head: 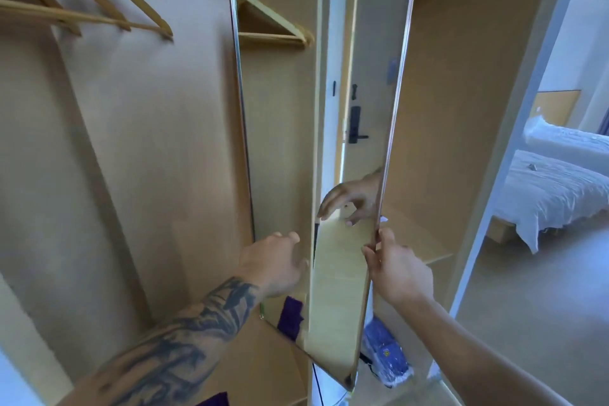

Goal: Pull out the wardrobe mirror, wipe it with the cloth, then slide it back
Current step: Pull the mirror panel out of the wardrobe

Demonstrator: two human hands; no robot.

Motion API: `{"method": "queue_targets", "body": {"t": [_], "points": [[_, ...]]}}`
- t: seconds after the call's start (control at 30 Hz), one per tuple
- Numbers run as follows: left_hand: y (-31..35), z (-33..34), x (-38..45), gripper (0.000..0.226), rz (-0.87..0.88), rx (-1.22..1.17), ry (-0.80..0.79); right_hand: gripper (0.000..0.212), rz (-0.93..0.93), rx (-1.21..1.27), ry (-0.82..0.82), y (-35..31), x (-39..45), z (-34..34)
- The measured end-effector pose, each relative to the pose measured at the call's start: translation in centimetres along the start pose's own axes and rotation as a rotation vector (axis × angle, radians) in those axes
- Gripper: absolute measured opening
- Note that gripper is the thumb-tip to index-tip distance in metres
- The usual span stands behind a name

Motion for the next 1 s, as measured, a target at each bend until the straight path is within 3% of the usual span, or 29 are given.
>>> {"method": "queue_targets", "body": {"t": [0.2, 0.47, 0.73, 0.87, 1.0], "points": [[-1.7, 0.7, -0.3, 0.053, -0.046, 0.035, -0.004, 0.024, 0.017, 0.034, 0.003, 1.4, 1.1, 0.2], [-4.7, 0.6, 4.2, 0.067, -0.137, -0.033, 0.001, 0.018, 0.017, 0.067, -0.028, 2.6, 2.6, 0.3], [-6.1, -1.9, 4.6, 0.08, -0.2, -0.038, 0.402, 0.013, 0.019, 0.108, -0.005, 3.5, 4.3, 0.3], [-6.9, -2.7, 4.9, 0.096, -0.201, -0.114, 0.442, 0.016, 0.025, 0.135, -0.032, 3.6, 4.8, 0.1], [-7.5, -3.0, 5.6, 0.098, -0.153, -0.225, 0.408, 0.017, 0.032, 0.178, -0.049, 3.4, 5.3, -0.2]]}}
Point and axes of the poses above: each hand's wrist, its own x-axis towards the middle knuckle, its own z-axis out of the palm, y = z × x, the point moved 5 cm from there along x, towards the middle knuckle, and after that the axes turned 9 degrees about -z, right-handed, at the moved point
